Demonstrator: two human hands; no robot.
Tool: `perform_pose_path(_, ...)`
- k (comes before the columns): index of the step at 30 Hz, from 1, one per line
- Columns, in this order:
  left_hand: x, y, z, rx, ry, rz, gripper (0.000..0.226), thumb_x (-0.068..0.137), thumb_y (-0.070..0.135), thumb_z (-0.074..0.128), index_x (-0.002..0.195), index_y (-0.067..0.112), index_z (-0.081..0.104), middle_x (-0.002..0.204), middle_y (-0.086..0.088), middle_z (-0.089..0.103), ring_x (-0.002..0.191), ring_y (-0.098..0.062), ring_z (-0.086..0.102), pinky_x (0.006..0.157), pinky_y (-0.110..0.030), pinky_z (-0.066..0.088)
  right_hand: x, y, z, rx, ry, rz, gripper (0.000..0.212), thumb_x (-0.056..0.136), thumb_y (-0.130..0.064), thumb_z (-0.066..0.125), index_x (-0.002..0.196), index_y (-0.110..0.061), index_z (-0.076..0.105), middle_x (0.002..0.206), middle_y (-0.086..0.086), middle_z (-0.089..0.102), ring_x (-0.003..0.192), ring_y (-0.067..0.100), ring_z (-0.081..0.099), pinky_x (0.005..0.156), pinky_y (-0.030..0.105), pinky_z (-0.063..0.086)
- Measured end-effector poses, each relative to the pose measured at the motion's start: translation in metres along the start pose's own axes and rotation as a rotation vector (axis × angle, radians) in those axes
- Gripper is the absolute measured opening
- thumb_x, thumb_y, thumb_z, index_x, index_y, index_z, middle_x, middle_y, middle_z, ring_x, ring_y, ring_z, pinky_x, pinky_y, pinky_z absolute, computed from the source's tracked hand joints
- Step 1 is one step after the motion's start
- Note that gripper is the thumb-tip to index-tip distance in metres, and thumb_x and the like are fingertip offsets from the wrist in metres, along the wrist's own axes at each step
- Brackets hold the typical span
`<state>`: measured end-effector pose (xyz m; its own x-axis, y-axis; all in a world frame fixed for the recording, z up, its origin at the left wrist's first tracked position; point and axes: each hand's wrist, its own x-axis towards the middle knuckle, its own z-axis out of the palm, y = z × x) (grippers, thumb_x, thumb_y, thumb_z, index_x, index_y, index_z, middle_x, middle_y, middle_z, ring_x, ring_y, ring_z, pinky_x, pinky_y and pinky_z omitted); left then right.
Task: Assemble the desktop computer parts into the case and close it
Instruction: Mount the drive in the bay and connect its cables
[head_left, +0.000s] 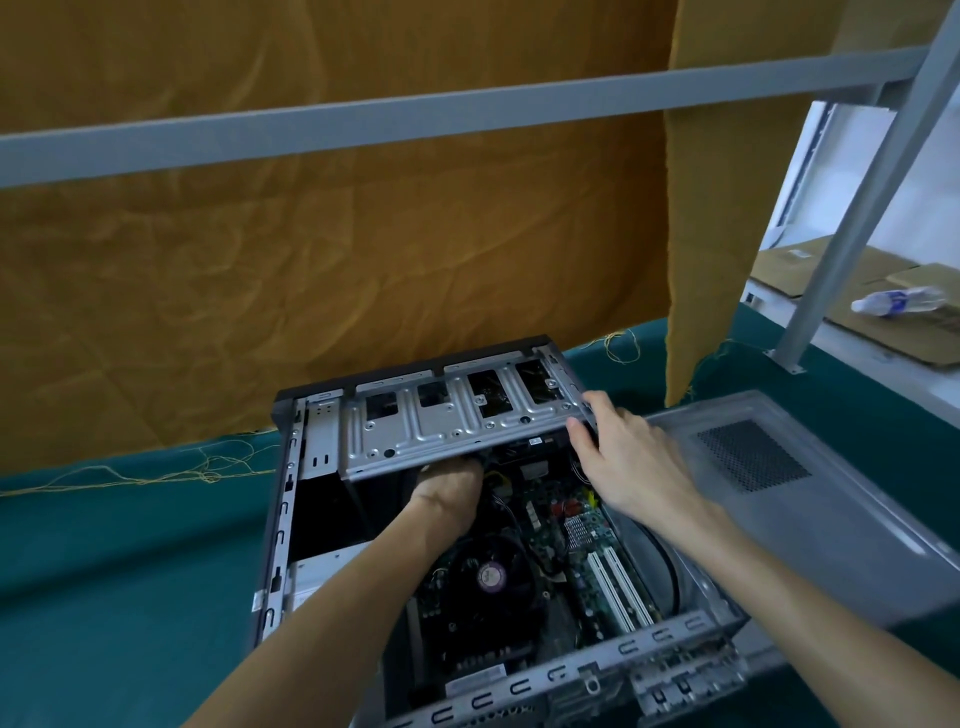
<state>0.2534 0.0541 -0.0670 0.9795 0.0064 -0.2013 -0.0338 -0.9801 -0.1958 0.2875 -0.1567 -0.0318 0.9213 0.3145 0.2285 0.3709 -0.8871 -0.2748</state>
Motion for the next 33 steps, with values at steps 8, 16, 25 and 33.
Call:
perform_pose_path(8,-0.007,0.002,0.002,0.044,-0.012,-0.033,0.045,0.103,0.012,0.049,0.148,0.005,0.041,0.157,-0.018,0.038,0.145,-0.033,0.038,0.116,-0.039,0.034,-0.002,-0.002,-0.003,0.034,-0.027,0.001,0.046,0.107,-0.051,0.027,0.144,-0.024,0.034,0.098,0.004,0.065,0.076,0.025,0.065,0.07,0.044,0.056)
perform_pose_path(16,-0.052,0.008,-0.025,-0.245,0.144,0.16,0.042,0.092,0.007,0.053,0.133,0.015,0.052,0.128,-0.006,0.055,0.113,-0.032,0.061,0.083,-0.039,0.053,0.001,0.005,-0.008,0.219,-0.023,0.032,0.032,0.108,-0.032,0.04,0.139,-0.028,0.046,0.08,-0.007,0.062,0.062,0.012,0.058,0.052,0.034,0.039)
perform_pose_path(25,-0.012,0.027,-0.048,-0.456,0.546,0.222,0.05,0.094,0.043,0.065,0.139,0.022,0.054,0.126,0.0,0.052,0.116,-0.024,0.046,0.102,-0.036,0.039,0.024,0.007,-0.049,0.097,-0.283,-0.137,0.04,0.091,-0.031,0.073,0.13,-0.033,0.065,0.122,0.001,0.061,0.104,0.021,0.061,0.083,0.04,0.053)
perform_pose_path(33,0.0,0.039,-0.038,-0.685,0.638,0.19,0.035,0.089,0.029,0.073,0.123,0.019,0.069,0.109,0.001,0.059,0.101,-0.02,0.048,0.09,-0.032,0.043,0.041,-0.005,-0.059,-0.076,-0.257,-0.225,0.026,0.082,-0.032,0.084,0.104,-0.024,0.075,0.069,-0.014,0.048,0.058,0.002,0.045,0.048,0.024,0.029)
